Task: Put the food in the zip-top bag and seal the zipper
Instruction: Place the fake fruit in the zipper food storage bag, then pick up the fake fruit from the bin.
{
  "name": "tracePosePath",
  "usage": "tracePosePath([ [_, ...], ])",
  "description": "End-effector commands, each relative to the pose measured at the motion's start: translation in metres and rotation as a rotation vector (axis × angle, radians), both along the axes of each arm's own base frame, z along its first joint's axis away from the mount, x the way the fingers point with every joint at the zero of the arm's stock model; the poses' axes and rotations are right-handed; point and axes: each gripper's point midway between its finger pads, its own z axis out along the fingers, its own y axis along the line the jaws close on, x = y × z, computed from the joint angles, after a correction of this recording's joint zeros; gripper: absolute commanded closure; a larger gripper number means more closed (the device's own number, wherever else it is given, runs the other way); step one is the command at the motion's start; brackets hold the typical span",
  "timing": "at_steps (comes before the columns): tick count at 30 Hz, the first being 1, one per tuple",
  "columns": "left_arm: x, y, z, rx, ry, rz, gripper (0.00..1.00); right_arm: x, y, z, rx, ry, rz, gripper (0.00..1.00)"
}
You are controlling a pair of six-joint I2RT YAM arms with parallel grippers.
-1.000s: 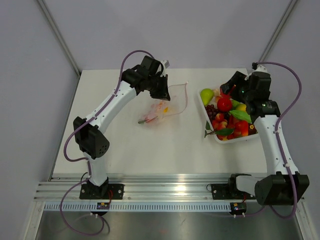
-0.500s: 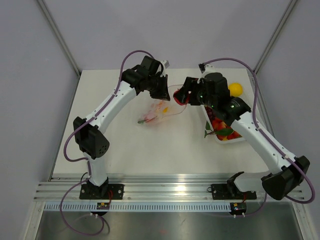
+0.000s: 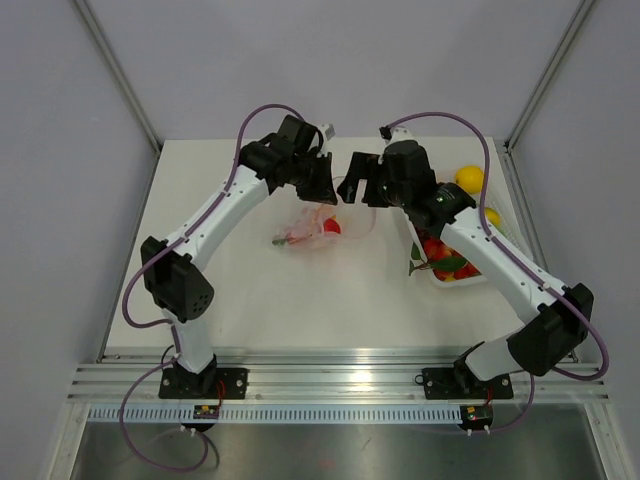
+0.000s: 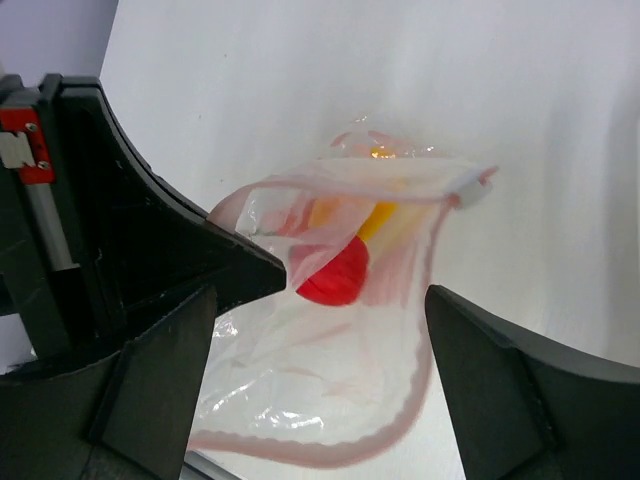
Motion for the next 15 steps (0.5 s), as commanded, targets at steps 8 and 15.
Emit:
tracePosePath([
  [8,0.006,0.009,0.035,-0.057,-0.092,0.042,1.0,0.018,-0.108,0.045,-0.098,-0.125,-0.307,0.24],
  [15,0.006,0.015,0.034,-0.053,-0.093,0.067,1.0,0.061,-0.168,-0.023,-0.037,0.057,-0.375,0.22],
])
